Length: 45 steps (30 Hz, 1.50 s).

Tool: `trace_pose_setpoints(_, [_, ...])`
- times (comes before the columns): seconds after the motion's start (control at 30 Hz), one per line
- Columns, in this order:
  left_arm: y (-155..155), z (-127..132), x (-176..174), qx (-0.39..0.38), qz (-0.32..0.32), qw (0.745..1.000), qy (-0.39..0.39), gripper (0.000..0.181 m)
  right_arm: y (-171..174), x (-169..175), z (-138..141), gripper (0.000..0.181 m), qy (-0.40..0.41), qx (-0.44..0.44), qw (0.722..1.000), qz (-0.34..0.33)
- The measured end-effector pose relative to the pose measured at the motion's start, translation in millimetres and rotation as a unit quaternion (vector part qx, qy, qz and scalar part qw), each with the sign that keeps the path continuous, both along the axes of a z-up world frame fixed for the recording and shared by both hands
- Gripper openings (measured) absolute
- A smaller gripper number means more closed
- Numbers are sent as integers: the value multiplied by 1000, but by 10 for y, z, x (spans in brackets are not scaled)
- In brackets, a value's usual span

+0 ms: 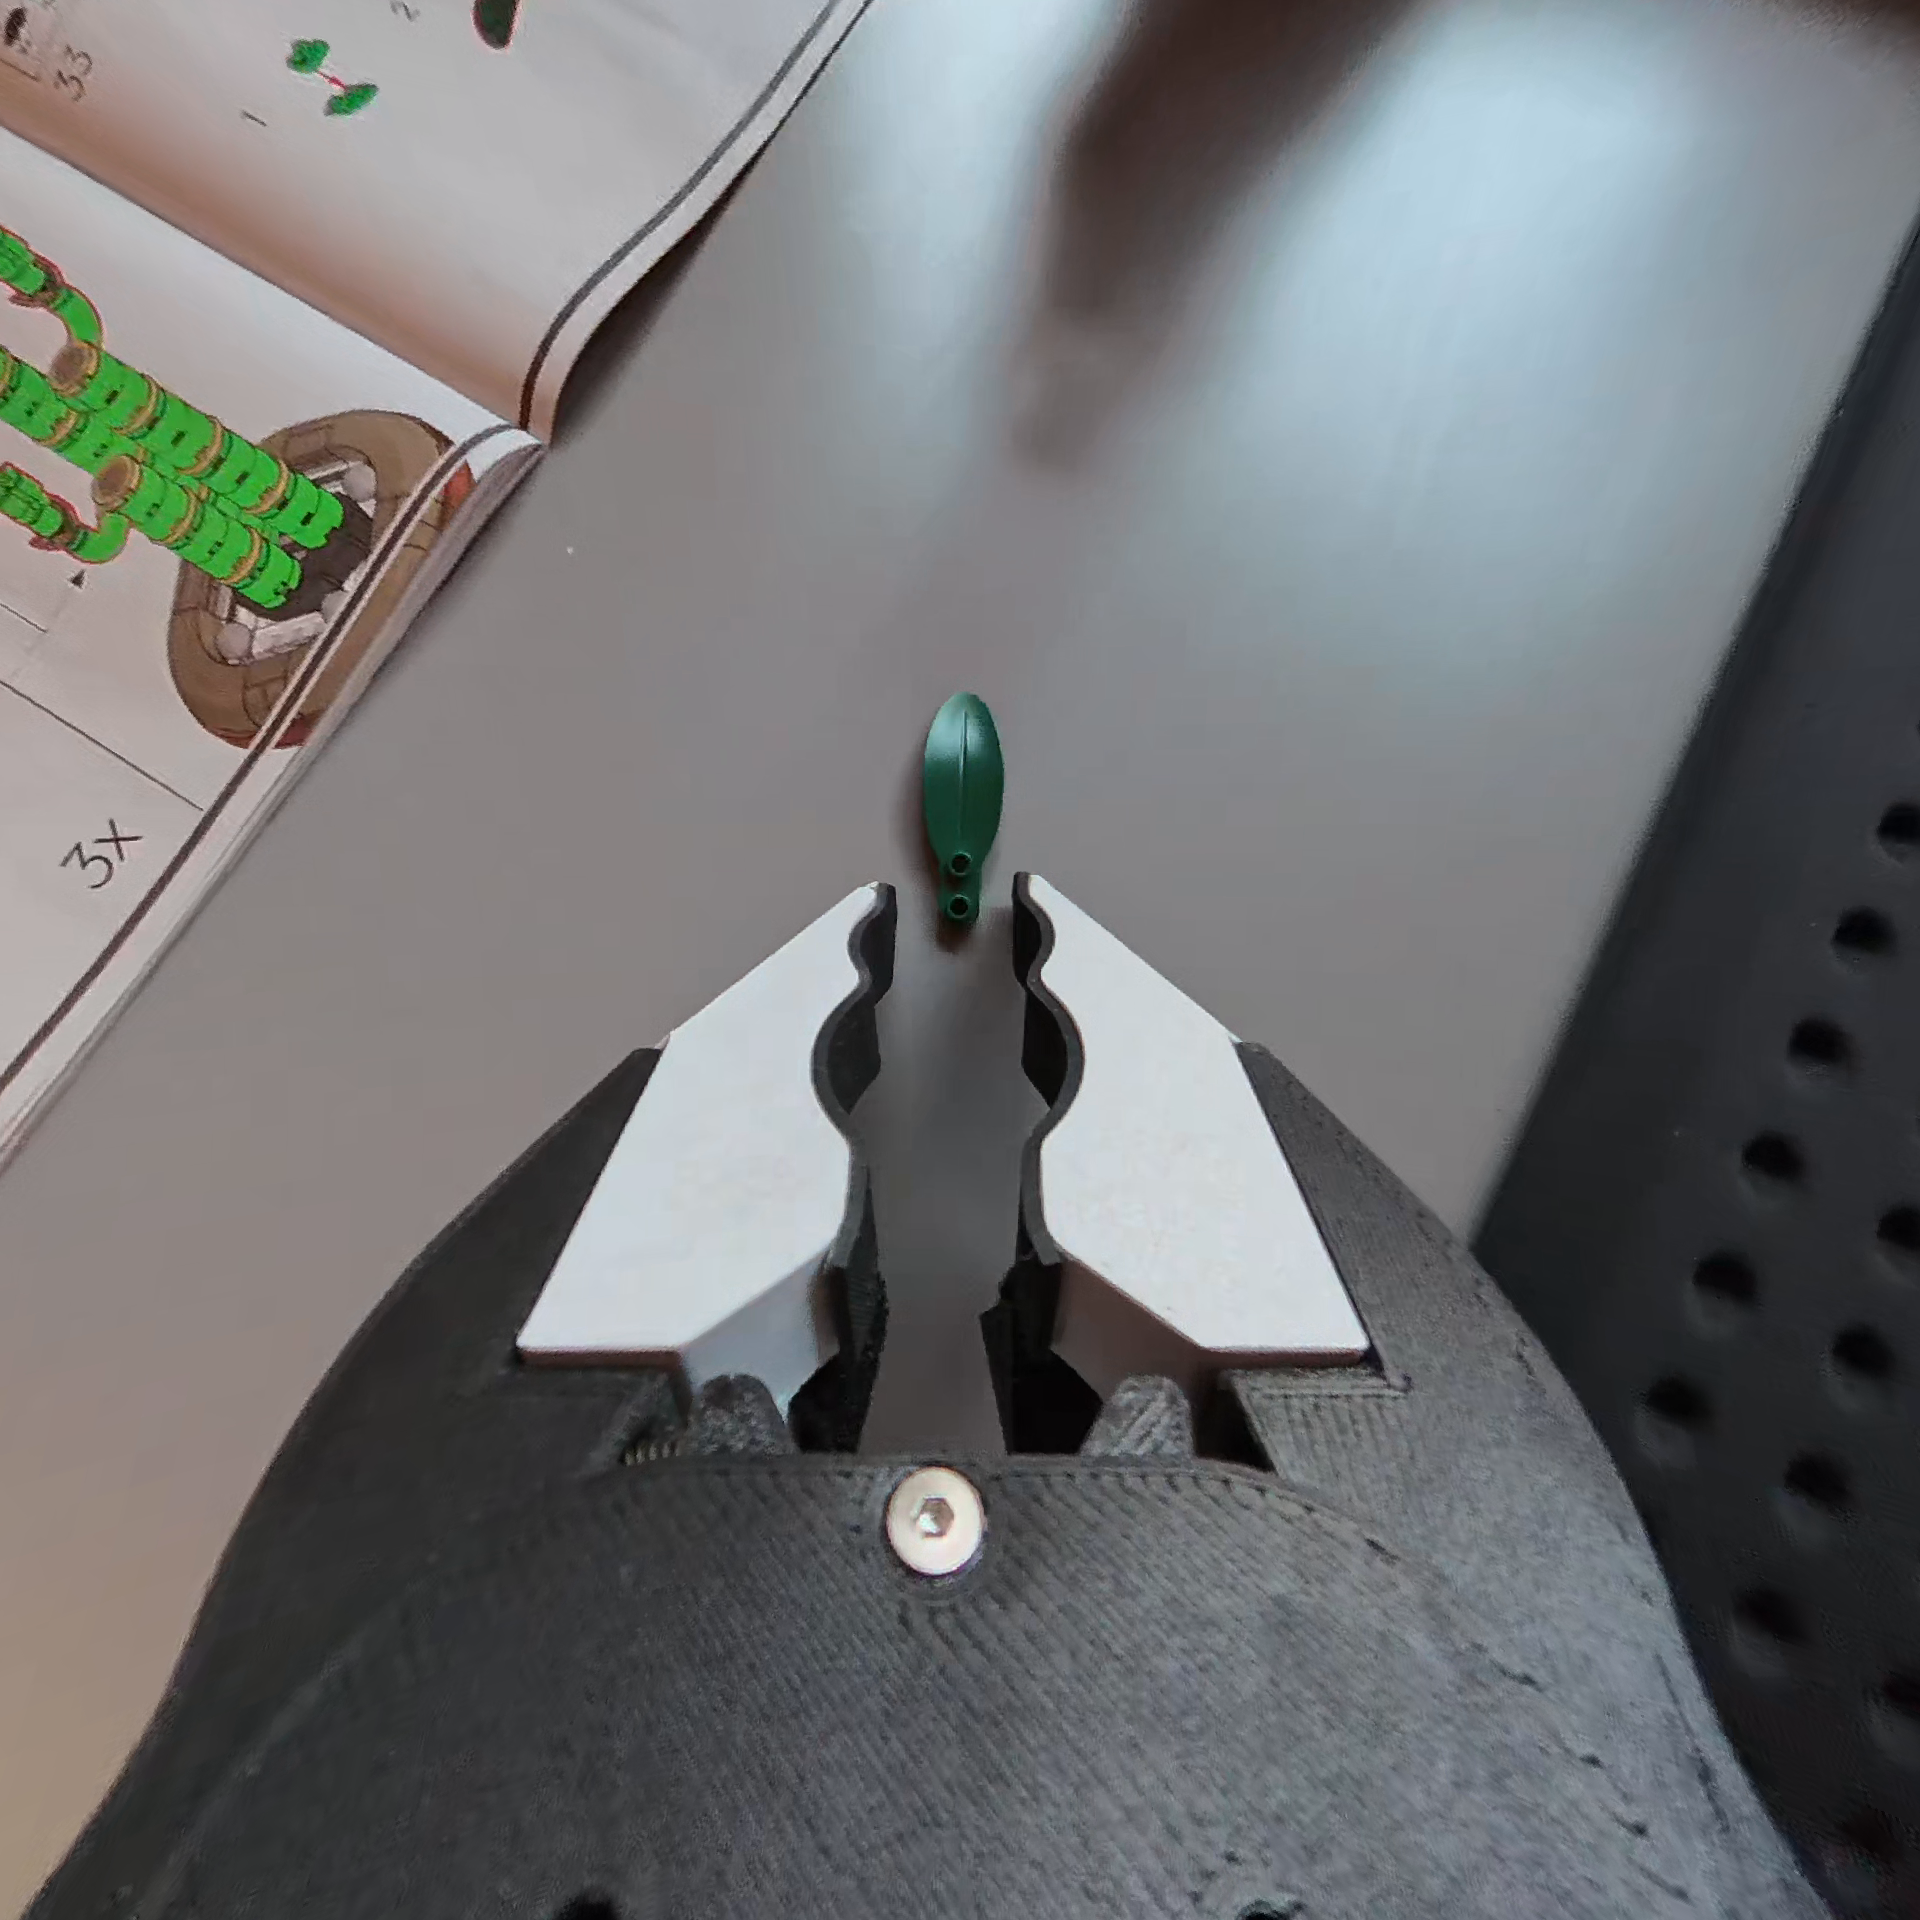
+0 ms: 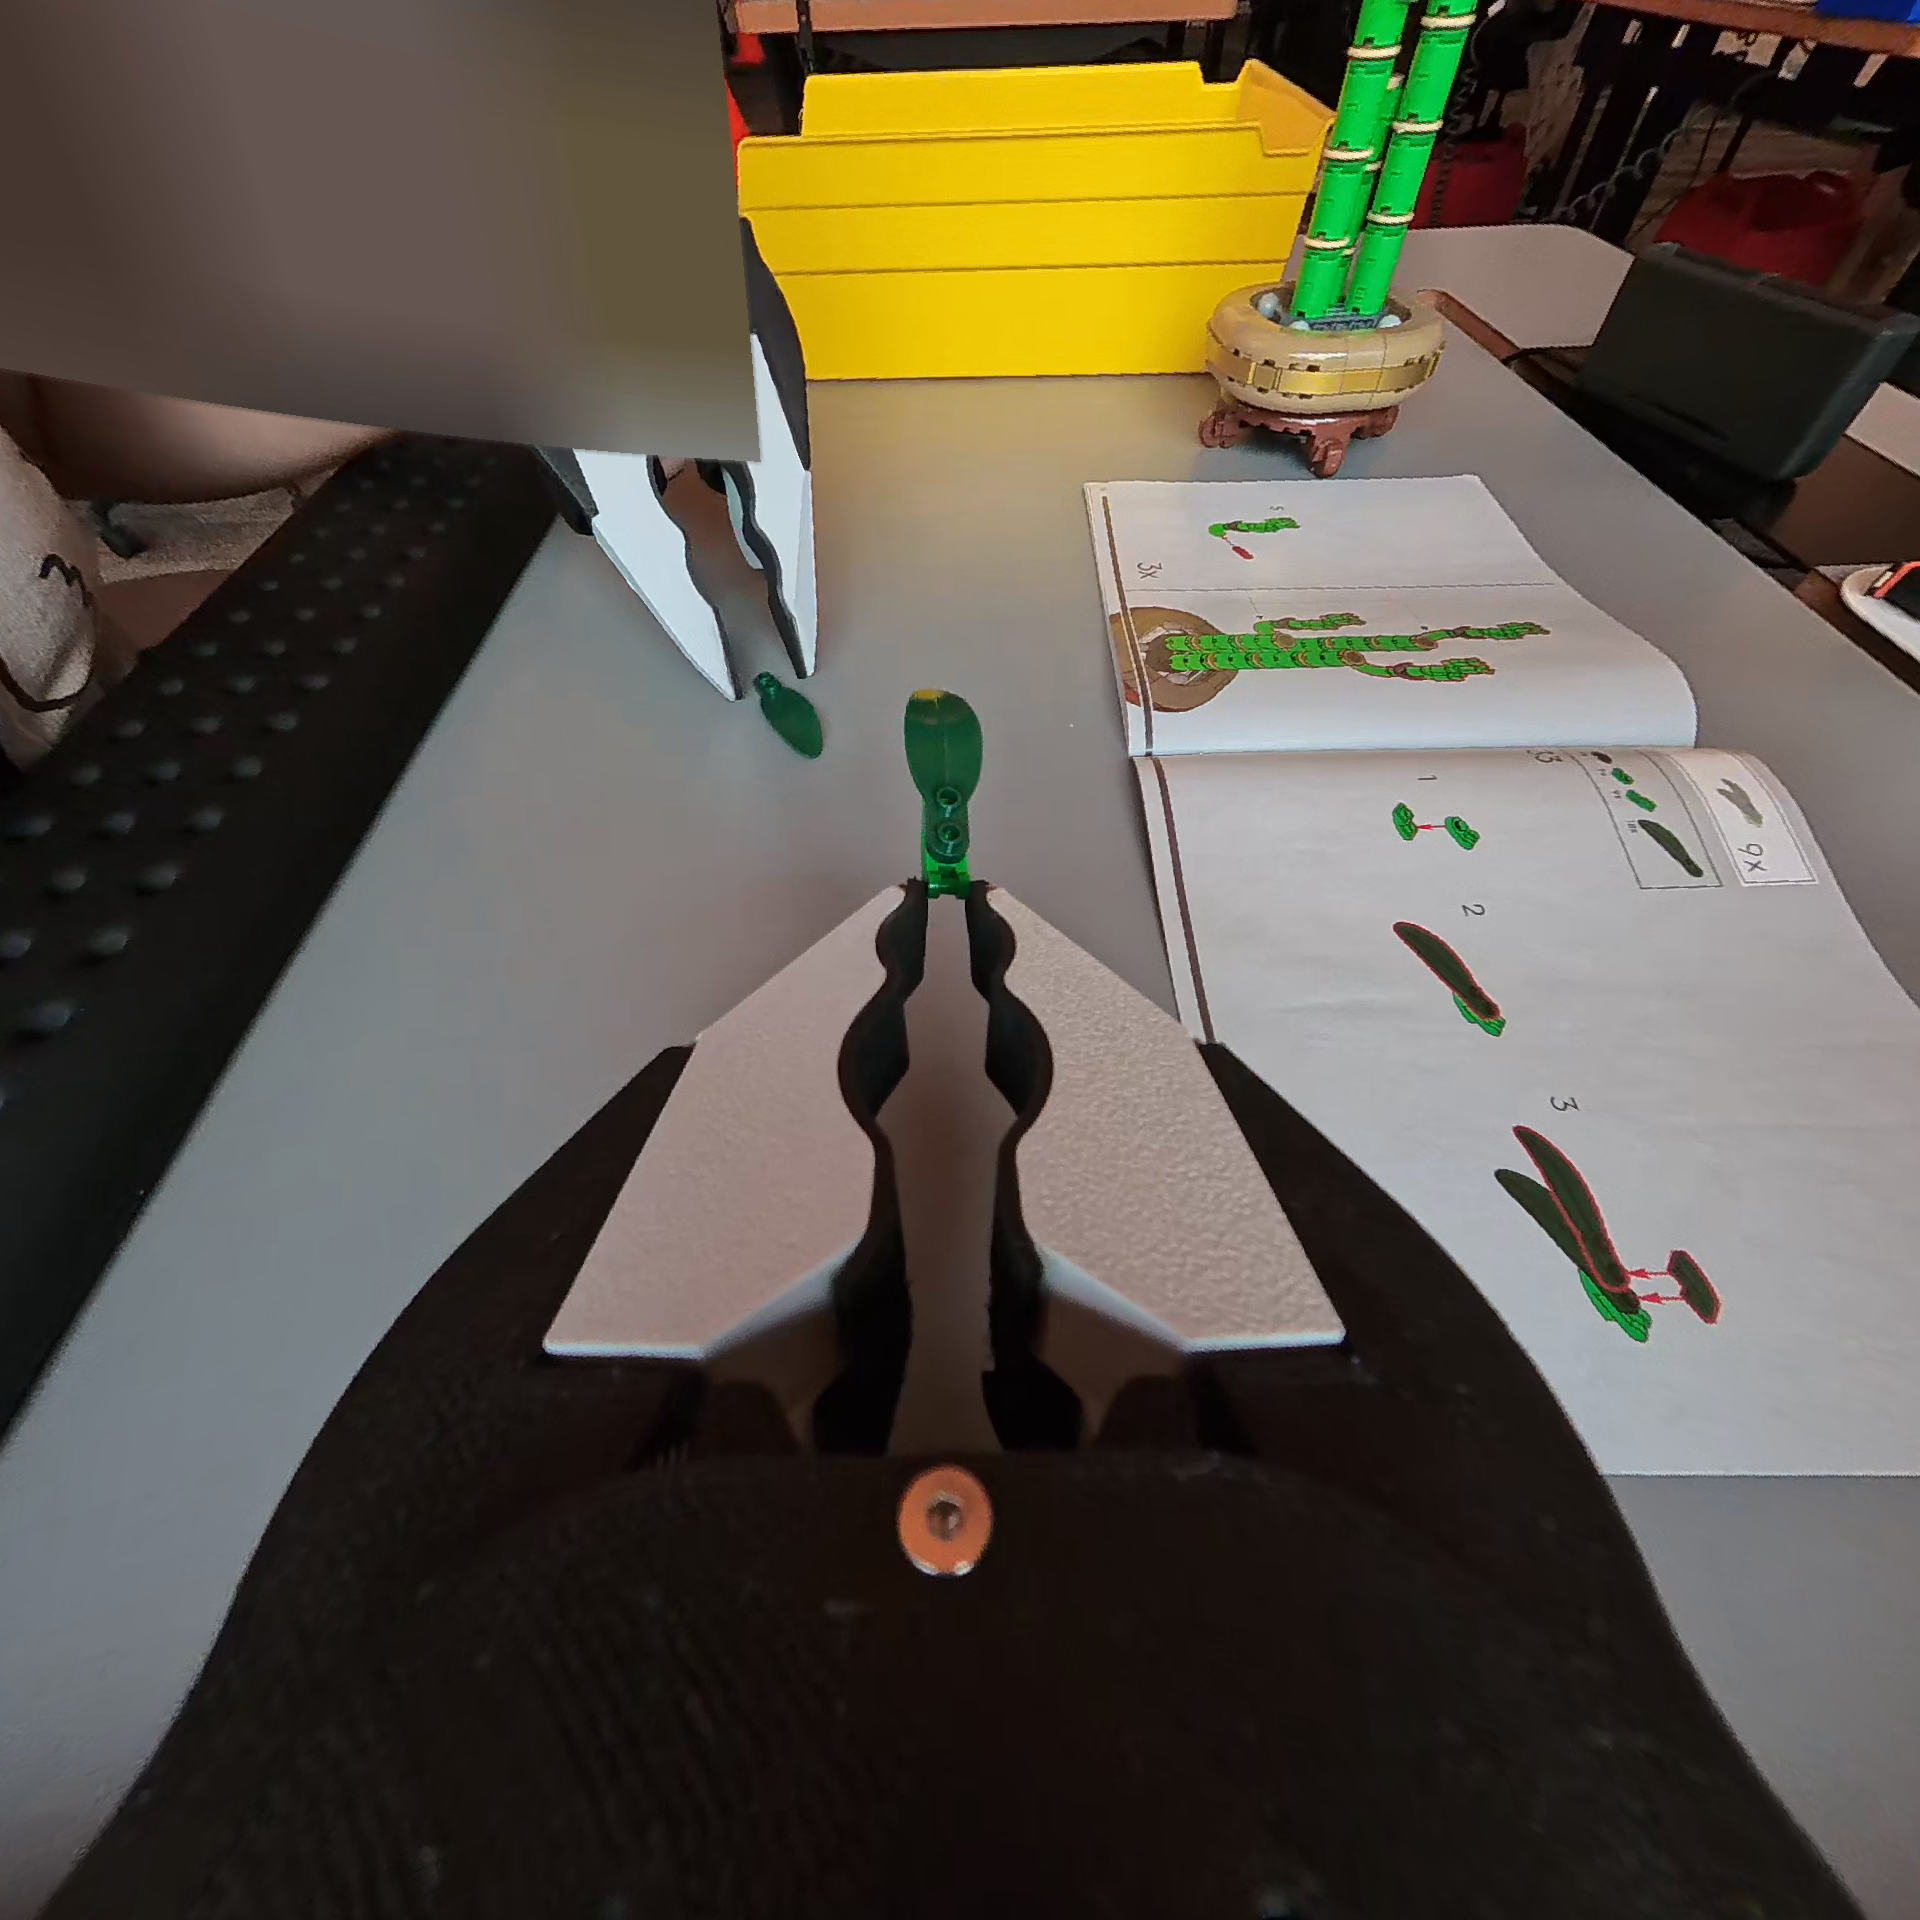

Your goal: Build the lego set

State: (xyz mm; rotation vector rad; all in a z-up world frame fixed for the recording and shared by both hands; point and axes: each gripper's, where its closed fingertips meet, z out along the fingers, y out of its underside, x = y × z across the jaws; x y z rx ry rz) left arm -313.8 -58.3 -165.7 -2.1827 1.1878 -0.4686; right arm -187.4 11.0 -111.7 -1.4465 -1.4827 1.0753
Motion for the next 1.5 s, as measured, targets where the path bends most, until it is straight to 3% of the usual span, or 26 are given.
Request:
trace_pose_setpoints(0.17, [16, -1, 36, -2, 3, 1000, 8, 26, 1, 1, 4, 6, 2, -4, 1000, 1])
trace_pose_setpoints(0.27, [76, 24, 42, 14, 14, 999, 37, 41, 8, 7, 17, 6, 6, -9, 1000, 1])
trace_pose_setpoints(0.37, [88, 113, 193, 11, 13, 999, 38, 40, 16, 17, 15, 6, 5, -3, 1000, -1])
trace_pose_setpoints(0.5, [113, 81, 213, 16, 0, 994, 106, 41, 14, 23, 8, 6, 3, 3, 1000, -1])
trace_pose_setpoints(0.67, [95, 37, 216, -44, -28, 991, 124, 45, 8, 18, -6, 6, -2, 1, 1000, 1])
trace_pose_setpoints(0.93, [139, -21, 239, -78, -73, 983, 152, 31, 0, 16, -18, 6, -6, 5, 1000, 2])
trace_pose_setpoints(1.07, [130, -25, 237, -86, -71, 982, 150, 14, -4, 12, -30, 6, -10, 8, 1000, 3])
trace_pose_setpoints(1.17, [175, -26, 205, -89, -26, 984, 153, 14, -8, 9, -39, 6, -13, 9, 1000, 3])
trace_pose_setpoints(1.27, [371, -26, 84, -73, 99, 981, 153, 13, -13, 4, -54, 6, -19, 15, 1000, 4])
trace_pose_setpoints(1.33, [429, -13, 83, -94, 165, 975, 112, 14, -18, 1, -65, 6, -22, 18, 1000, 4])
trace_pose_setpoints(1.4, [437, 54, 109, -119, 194, 972, 53, 29, -21, 0, -69, 6, -24, 21, 999, 4])
trace_pose_setpoints(1.5, [369, 183, -23, -142, 217, 966, -13, 38, -26, -1, -74, 6, -25, 24, 999, 5])
